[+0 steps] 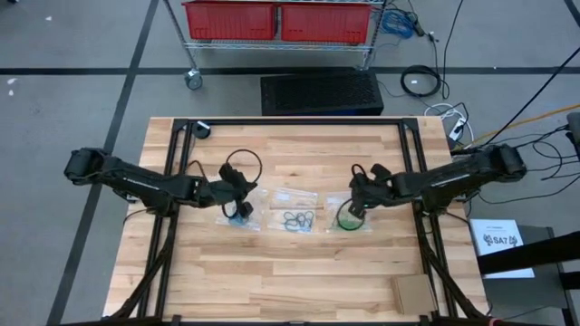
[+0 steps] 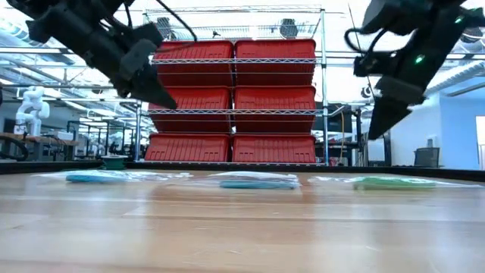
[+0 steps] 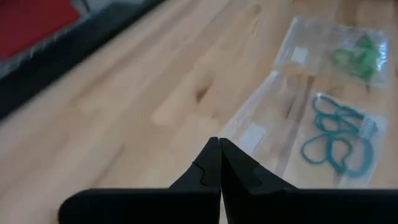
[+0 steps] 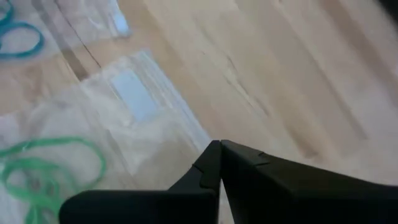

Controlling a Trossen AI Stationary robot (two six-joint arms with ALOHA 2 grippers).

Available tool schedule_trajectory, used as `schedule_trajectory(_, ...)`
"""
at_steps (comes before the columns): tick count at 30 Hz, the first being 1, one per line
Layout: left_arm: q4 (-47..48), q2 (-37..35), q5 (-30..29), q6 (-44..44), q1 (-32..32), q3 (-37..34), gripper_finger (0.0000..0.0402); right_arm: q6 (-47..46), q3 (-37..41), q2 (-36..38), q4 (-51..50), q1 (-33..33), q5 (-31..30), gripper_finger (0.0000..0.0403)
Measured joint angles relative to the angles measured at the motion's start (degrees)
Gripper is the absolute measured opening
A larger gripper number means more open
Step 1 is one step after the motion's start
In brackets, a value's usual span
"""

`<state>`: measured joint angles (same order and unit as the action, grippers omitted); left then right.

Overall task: Sort rubber bands
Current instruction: Return to Home Position

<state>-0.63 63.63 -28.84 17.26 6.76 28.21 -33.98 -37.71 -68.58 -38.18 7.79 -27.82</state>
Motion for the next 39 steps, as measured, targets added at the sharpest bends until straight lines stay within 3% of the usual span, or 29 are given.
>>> schedule_trajectory(3, -3.2, -2.9, 0.1, -5.1, 0.0, -1.1, 0.0, 3.7, 0.3, 4.2, -2.7, 3.2, -1.5, 0.0)
schedule_trajectory(6, -17.8, -5.7, 4.3, -13.0, -0.4, -6.0, 0.0, 12.3, 4.7, 9.4, 0.8, 7.9, -3.2, 0.0)
schedule_trajectory(10, -43.1, -6.7, 13.2, -20.4, -5.0, -14.8, 0.0, 19.6, 15.4, 19.6, 19.7, 7.7, -5.2, 0.0)
schedule_trajectory(13, -48.6, -6.7, 15.1, -20.6, -10.8, -17.9, 0.0, 26.2, 22.9, 27.6, 34.5, 4.6, 0.3, 0.0)
schedule_trajectory(15, -48.4, -7.4, 18.2, -20.7, -13.8, -18.1, 0.0, 29.9, 25.6, 32.9, 40.8, 1.4, 4.7, 0.0)
schedule_trajectory(18, -47.3, -9.8, 20.4, -21.3, -16.4, -18.1, 0.0, 33.4, 27.2, 40.6, 40.6, -3.8, 10.5, 0.0)
schedule_trajectory(27, -39.4, -29.2, 17.1, -23.5, -16.9, -27.7, 0.0, 39.2, 27.7, 60.2, 33.3, -21.7, 27.6, 0.0)
schedule_trajectory(34, -23.0, -45.1, 15.2, -23.7, -16.9, -27.7, 0.0, 39.2, 30.3, 68.5, 37.0, -29.8, 37.5, 0.0)
schedule_trajectory(39, -14.8, -54.3, 13.3, -24.1, -16.9, -27.7, 0.0, 37.1, 33.6, 68.5, 39.2, -34.2, 40.5, 0.0)
